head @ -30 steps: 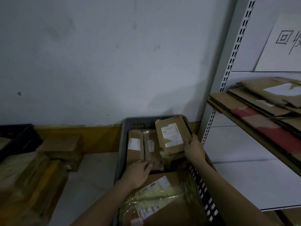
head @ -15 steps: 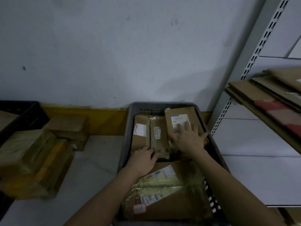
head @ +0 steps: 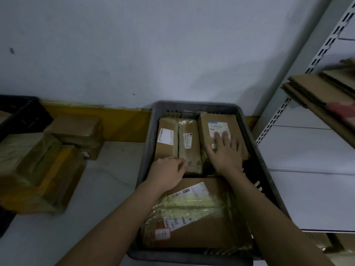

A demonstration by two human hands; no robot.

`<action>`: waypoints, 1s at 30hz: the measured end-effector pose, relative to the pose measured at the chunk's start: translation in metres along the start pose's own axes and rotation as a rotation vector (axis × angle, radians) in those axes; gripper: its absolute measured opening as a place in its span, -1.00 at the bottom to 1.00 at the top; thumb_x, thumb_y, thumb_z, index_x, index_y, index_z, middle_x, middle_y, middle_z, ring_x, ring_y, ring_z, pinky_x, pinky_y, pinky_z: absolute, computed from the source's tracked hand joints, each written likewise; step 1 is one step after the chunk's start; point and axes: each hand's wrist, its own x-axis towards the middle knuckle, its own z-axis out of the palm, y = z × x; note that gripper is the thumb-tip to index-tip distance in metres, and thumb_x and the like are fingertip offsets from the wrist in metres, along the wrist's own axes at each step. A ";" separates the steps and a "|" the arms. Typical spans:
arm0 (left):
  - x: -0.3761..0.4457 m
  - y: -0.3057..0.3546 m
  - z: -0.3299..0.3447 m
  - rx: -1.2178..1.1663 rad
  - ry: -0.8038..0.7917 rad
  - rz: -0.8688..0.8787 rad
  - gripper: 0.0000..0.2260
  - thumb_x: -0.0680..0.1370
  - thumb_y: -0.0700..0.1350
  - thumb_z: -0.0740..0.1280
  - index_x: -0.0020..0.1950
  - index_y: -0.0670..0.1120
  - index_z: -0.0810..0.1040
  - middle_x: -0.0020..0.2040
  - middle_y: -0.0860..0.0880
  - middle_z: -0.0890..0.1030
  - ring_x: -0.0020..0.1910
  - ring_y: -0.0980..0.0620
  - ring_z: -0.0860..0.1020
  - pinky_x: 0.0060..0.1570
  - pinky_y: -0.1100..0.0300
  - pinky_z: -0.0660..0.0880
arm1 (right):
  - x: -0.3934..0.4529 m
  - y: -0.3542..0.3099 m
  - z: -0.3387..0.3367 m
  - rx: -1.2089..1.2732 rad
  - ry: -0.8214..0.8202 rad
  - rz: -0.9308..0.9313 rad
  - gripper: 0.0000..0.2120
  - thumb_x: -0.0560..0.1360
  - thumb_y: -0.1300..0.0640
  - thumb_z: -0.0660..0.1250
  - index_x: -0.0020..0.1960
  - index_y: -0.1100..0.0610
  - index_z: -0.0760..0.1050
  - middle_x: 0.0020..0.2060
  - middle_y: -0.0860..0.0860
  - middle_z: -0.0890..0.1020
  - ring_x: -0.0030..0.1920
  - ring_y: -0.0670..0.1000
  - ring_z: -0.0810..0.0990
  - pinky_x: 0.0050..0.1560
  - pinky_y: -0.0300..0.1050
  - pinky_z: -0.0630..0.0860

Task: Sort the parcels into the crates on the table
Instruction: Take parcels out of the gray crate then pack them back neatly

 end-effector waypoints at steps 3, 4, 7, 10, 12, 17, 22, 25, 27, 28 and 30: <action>0.000 -0.001 0.002 0.018 0.000 0.013 -0.61 0.66 0.14 0.08 0.36 0.04 0.54 0.30 0.03 0.57 0.13 -0.03 0.58 0.01 0.12 0.48 | 0.004 0.000 0.000 0.002 0.006 -0.003 -0.29 0.55 -0.38 -0.19 0.61 -0.08 -0.04 0.62 0.04 -0.02 0.59 0.19 -0.05 0.55 0.21 -0.16; 0.000 -0.001 0.002 0.015 -0.001 0.010 -0.61 0.66 0.14 0.08 0.36 0.04 0.53 0.30 0.03 0.57 0.13 -0.03 0.58 0.01 0.12 0.48 | 0.004 0.000 0.001 -0.002 0.005 -0.004 -0.29 0.55 -0.38 -0.19 0.61 -0.08 -0.04 0.62 0.04 -0.02 0.59 0.20 -0.05 0.55 0.22 -0.15; 0.000 -0.001 0.002 0.003 -0.003 0.005 -0.62 0.66 0.13 0.09 0.37 0.05 0.52 0.31 0.04 0.56 0.13 -0.03 0.58 0.01 0.13 0.48 | 0.003 0.001 0.001 -0.003 0.002 -0.003 -0.28 0.55 -0.39 -0.20 0.61 -0.08 -0.05 0.62 0.05 -0.02 0.59 0.20 -0.04 0.55 0.21 -0.15; -0.001 -0.001 0.002 0.007 -0.011 -0.001 -0.62 0.66 0.12 0.11 0.40 0.06 0.50 0.36 0.04 0.53 0.17 -0.05 0.57 0.07 0.09 0.49 | 0.001 -0.001 -0.001 0.006 0.006 -0.009 -0.28 0.54 -0.39 -0.20 0.61 -0.09 -0.05 0.62 0.05 -0.01 0.59 0.19 -0.04 0.54 0.20 -0.17; -0.001 0.000 0.001 0.017 -0.008 -0.003 -0.62 0.66 0.11 0.11 0.41 0.06 0.49 0.36 0.04 0.53 0.17 -0.06 0.58 0.07 0.08 0.50 | 0.000 -0.002 -0.004 0.011 -0.016 -0.013 -0.29 0.55 -0.39 -0.19 0.61 -0.08 -0.07 0.62 0.05 -0.04 0.60 0.19 -0.07 0.53 0.19 -0.20; -0.005 0.001 -0.004 -0.020 -0.061 -0.011 -0.63 0.65 0.11 0.13 0.41 0.05 0.48 0.30 0.00 0.56 0.14 -0.07 0.57 0.09 0.06 0.53 | -0.002 -0.012 -0.022 -0.004 -0.117 0.006 -0.36 0.61 -0.30 -0.10 0.60 -0.03 -0.03 0.61 0.11 0.00 0.57 0.28 -0.03 0.51 0.29 -0.12; -0.007 0.003 -0.034 -0.437 0.029 -0.058 -0.62 0.65 0.02 0.19 0.47 0.02 0.41 0.30 0.02 0.57 0.01 0.04 0.59 -0.03 0.11 0.55 | -0.002 -0.040 -0.049 -0.023 -0.143 -0.014 -0.54 0.60 -0.08 0.16 0.44 0.07 0.29 0.41 0.13 0.36 0.40 0.23 0.31 0.39 0.32 0.28; -0.010 -0.006 -0.060 -0.463 0.240 -0.014 -0.66 0.65 0.01 0.22 0.42 0.03 0.47 0.29 0.04 0.58 0.07 0.07 0.58 -0.10 0.26 0.48 | -0.007 -0.063 -0.059 0.087 -0.091 -0.116 -0.57 0.59 -0.04 0.20 0.41 0.09 0.36 0.37 0.13 0.42 0.39 0.25 0.34 0.38 0.32 0.31; -0.012 -0.025 -0.079 -0.413 0.319 -0.043 -0.68 0.65 0.02 0.22 0.39 0.02 0.50 0.30 0.02 0.58 0.22 0.04 0.53 0.10 0.15 0.49 | -0.009 -0.083 -0.064 0.143 -0.054 -0.185 -0.60 0.61 -0.02 0.20 0.38 0.11 0.41 0.36 0.14 0.45 0.36 0.24 0.38 0.34 0.25 0.37; -0.014 -0.038 -0.087 -0.388 0.330 -0.078 -0.68 0.65 0.02 0.22 0.39 0.01 0.50 0.31 0.01 0.56 0.28 0.02 0.50 0.18 0.11 0.47 | -0.010 -0.093 -0.066 0.152 -0.034 -0.218 -0.58 0.62 -0.01 0.20 0.42 0.13 0.40 0.38 0.15 0.45 0.36 0.22 0.38 0.35 0.19 0.37; -0.021 -0.068 -0.102 -0.358 0.343 -0.155 -0.67 0.64 0.03 0.23 0.39 0.00 0.49 0.35 0.00 0.54 0.33 0.00 0.46 0.23 0.14 0.40 | -0.012 -0.118 -0.071 0.177 0.003 -0.287 -0.55 0.64 0.01 0.18 0.48 0.16 0.36 0.40 0.15 0.44 0.37 0.21 0.38 0.34 0.07 0.33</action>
